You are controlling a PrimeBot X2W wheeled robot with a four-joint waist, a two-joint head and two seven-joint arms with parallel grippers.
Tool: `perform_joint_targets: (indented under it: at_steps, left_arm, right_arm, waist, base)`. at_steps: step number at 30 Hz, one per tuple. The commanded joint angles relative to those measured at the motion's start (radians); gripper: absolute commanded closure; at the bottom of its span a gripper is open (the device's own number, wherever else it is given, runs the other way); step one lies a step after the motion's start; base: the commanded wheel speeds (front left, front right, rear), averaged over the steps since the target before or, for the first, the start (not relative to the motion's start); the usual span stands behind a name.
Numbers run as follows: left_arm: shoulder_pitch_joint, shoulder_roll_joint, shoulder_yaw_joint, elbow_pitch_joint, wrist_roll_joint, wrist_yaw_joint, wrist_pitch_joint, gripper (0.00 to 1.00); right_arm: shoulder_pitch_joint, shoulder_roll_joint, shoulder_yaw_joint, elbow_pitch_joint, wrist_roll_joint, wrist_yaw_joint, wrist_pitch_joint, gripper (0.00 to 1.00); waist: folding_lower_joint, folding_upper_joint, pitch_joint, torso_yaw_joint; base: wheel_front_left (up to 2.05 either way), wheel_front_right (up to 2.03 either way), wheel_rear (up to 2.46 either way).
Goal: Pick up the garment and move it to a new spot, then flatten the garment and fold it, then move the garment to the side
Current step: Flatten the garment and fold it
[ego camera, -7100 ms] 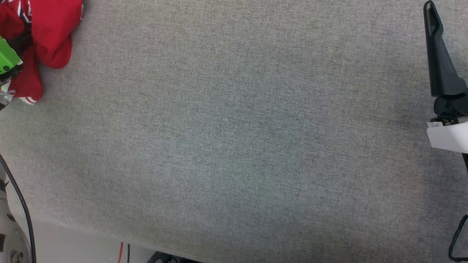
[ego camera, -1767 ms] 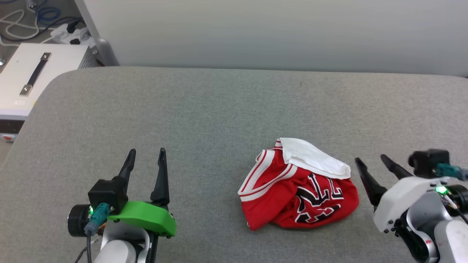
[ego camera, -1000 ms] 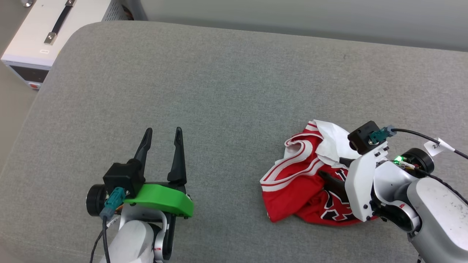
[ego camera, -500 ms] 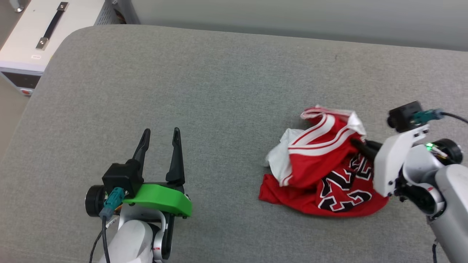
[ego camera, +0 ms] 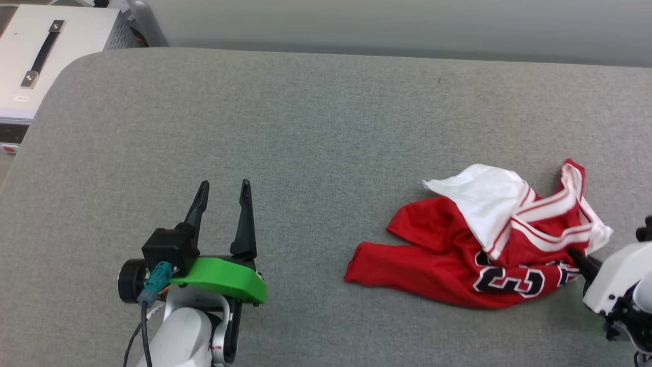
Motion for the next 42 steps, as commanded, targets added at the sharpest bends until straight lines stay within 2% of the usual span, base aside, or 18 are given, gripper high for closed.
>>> perform_joint_targets:
  at_steps: [1, 2, 3, 4, 5, 9, 17, 23, 27, 35, 38, 42]
  left_arm:
    - [0.000, 0.008, -0.001, 0.001, -0.005, 0.000, 0.004, 0.00]
    - [0.000, 0.009, -0.002, 0.001, -0.006, 0.001, 0.005, 0.00]
    - [0.000, 0.009, -0.002, 0.001, -0.007, 0.001, 0.005, 0.00]
    - [0.001, 0.009, -0.003, 0.002, -0.008, 0.001, 0.005, 0.00]
    - [0.002, 0.009, -0.003, 0.003, -0.009, 0.002, 0.006, 0.00]
    - [0.008, 0.011, -0.005, 0.006, -0.013, 0.003, 0.007, 0.00]
    - [0.046, 0.023, -0.002, 0.001, -0.021, 0.018, 0.017, 0.00]
    - [0.079, 0.033, 0.000, -0.015, -0.028, 0.031, 0.032, 0.00]
    - [0.088, 0.043, -0.001, -0.030, -0.028, 0.038, 0.047, 0.00]
    - [0.088, 0.063, -0.014, -0.063, -0.014, 0.049, 0.081, 0.00]
    - [0.073, 0.071, -0.033, -0.076, -0.007, 0.039, 0.108, 0.00]
    - [0.005, 0.076, -0.083, -0.101, 0.007, 0.004, 0.181, 0.00]
  right_arm:
    - [0.020, 0.017, -0.017, 0.012, -0.006, -0.001, -0.001, 1.00]
    - [0.031, 0.029, -0.028, 0.021, -0.015, -0.001, -0.003, 1.00]
    - [0.038, 0.038, -0.036, 0.027, -0.022, -0.001, -0.007, 0.82]
    - [0.043, 0.052, -0.049, 0.033, -0.026, -0.001, -0.012, 0.20]
    - [0.046, 0.060, -0.059, 0.035, -0.032, -0.001, -0.019, 0.00]
    - [0.053, 0.090, -0.107, 0.026, -0.085, -0.001, -0.085, 0.00]
    - [0.082, 0.159, -0.201, -0.072, -0.256, -0.001, -0.311, 0.00]
    - [0.117, 0.218, -0.203, -0.181, -0.382, -0.001, -0.415, 0.00]
    - [0.151, 0.252, -0.175, -0.266, -0.437, -0.001, -0.431, 0.00]
    - [0.207, 0.283, -0.130, -0.361, -0.466, -0.001, -0.416, 0.00]
    - [0.215, 0.288, -0.124, -0.380, -0.468, -0.001, -0.411, 0.00]
    - [0.213, 0.292, -0.126, -0.405, -0.468, -0.001, -0.409, 0.00]
  waist:
    - [0.0000, -0.0001, -0.001, -0.002]
    - [0.0000, -0.0001, -0.001, -0.003]
    - [0.0000, -0.0001, -0.002, -0.004]
    - [0.0000, -0.0001, -0.004, -0.005]
    - [0.0000, -0.0001, -0.006, -0.005]
    - [0.0000, -0.0001, -0.015, -0.005]
    - [0.0000, -0.0001, -0.061, -0.010]
    - [0.0000, -0.0001, -0.093, -0.018]
    - [0.0000, -0.0001, -0.103, -0.023]
    - [0.0000, -0.0001, -0.103, -0.033]
    - [0.0000, -0.0001, -0.098, -0.035]
    - [0.0000, -0.0001, -0.070, -0.039]
  base:
    - [0.00, 0.00, 0.00]
    - [0.00, 0.00, 0.00]
    - [0.00, 0.00, 0.00]
    - [0.00, 0.00, 0.00]
    - [0.00, 0.00, 0.00]
    - [0.00, 0.00, 0.00]
    - [0.00, 0.00, 0.00]
    - [0.00, 0.00, 0.00]
    - [0.00, 0.00, 0.00]
    - [0.00, 0.00, 0.00]
    - [0.00, 0.00, 0.00]
    - [0.00, 0.00, 0.00]
